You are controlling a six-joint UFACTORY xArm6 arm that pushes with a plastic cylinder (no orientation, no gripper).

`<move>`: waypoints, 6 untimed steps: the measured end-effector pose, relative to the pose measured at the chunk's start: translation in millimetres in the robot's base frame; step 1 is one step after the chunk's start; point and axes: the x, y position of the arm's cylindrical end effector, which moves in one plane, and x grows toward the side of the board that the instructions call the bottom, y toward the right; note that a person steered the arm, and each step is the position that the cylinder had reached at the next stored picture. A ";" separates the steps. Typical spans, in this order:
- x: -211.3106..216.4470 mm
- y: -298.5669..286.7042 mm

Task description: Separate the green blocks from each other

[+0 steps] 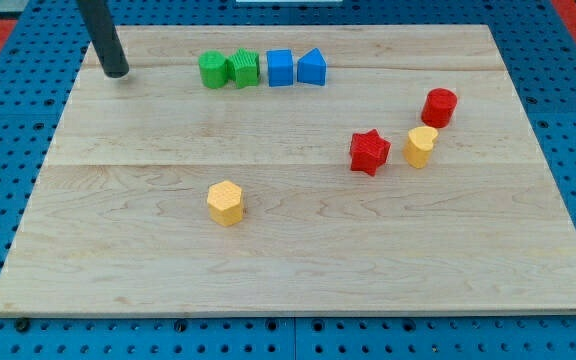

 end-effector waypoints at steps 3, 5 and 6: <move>17.9 241.6; 7.4 235.3; -6.8 186.6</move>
